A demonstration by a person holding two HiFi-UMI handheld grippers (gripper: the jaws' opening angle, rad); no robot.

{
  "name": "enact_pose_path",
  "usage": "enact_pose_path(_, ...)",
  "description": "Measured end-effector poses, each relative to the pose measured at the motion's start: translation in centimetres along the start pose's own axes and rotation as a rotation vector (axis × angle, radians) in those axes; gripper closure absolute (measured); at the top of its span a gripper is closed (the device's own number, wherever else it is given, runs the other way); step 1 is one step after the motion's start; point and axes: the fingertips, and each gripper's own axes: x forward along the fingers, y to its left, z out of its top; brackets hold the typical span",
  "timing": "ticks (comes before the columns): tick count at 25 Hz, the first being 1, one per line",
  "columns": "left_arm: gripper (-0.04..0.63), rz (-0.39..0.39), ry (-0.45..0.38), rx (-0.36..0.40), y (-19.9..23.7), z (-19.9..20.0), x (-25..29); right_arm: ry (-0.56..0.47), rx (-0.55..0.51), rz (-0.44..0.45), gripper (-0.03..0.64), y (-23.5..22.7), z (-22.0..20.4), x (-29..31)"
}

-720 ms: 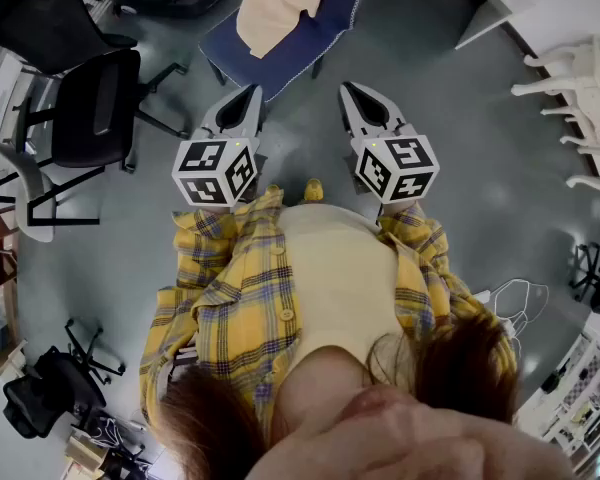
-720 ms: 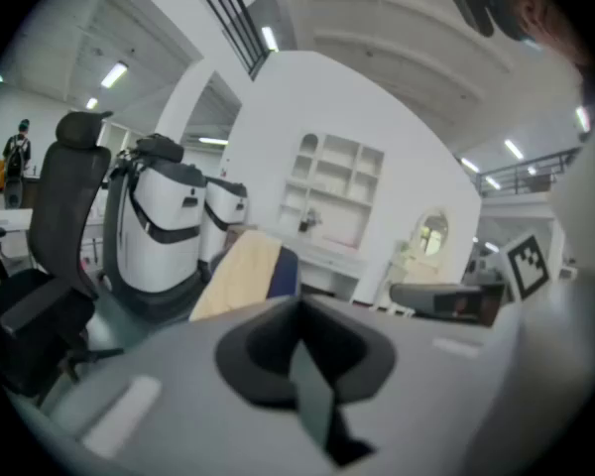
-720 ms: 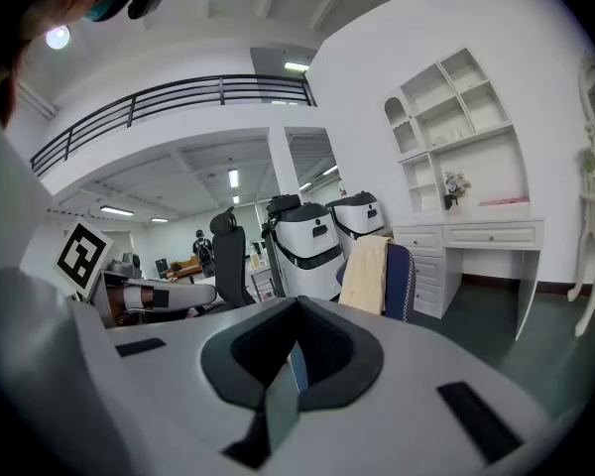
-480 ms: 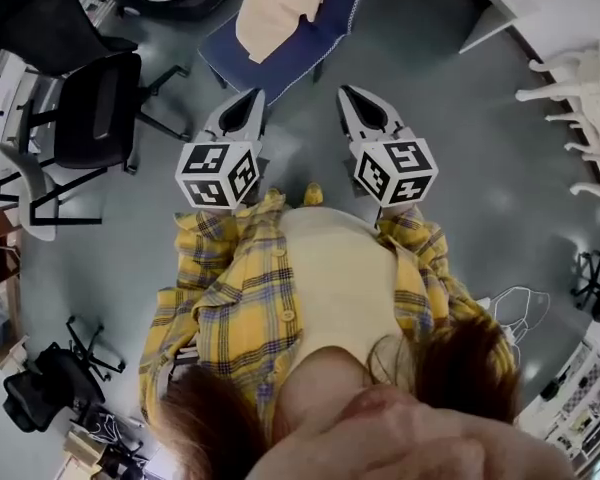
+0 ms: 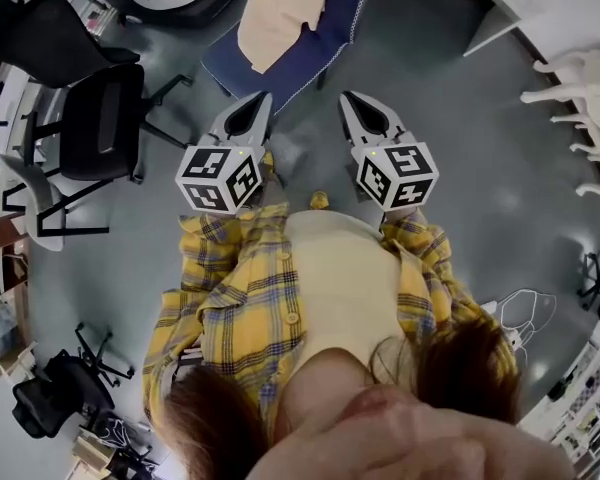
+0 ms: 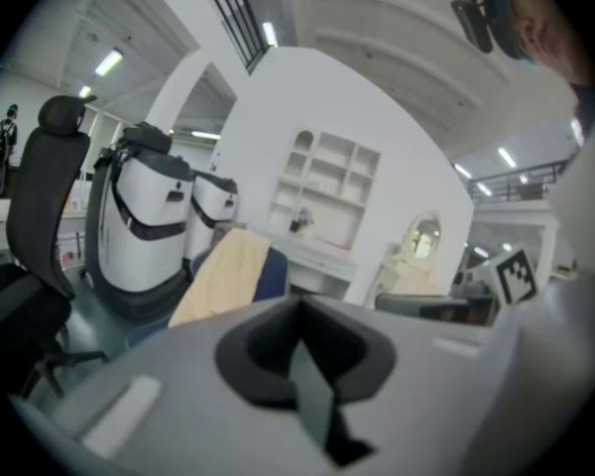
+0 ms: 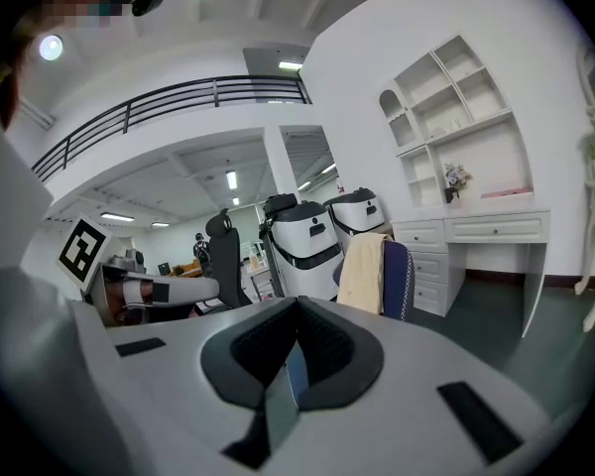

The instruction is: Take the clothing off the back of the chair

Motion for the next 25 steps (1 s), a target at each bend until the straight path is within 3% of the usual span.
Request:
enact_pose_path(14,0.594,-0.100,0.033,0.032,11.4,4.6,4.4,-0.021,0.021,-0.157,0.603,0.6,3.1,10.4)
enact_pose_path(25,0.594,-0.201,0.085,0.063,18.3,6.0,7.1,-0.024,0.052,-0.251,0.603,2.7,4.1,17.4)
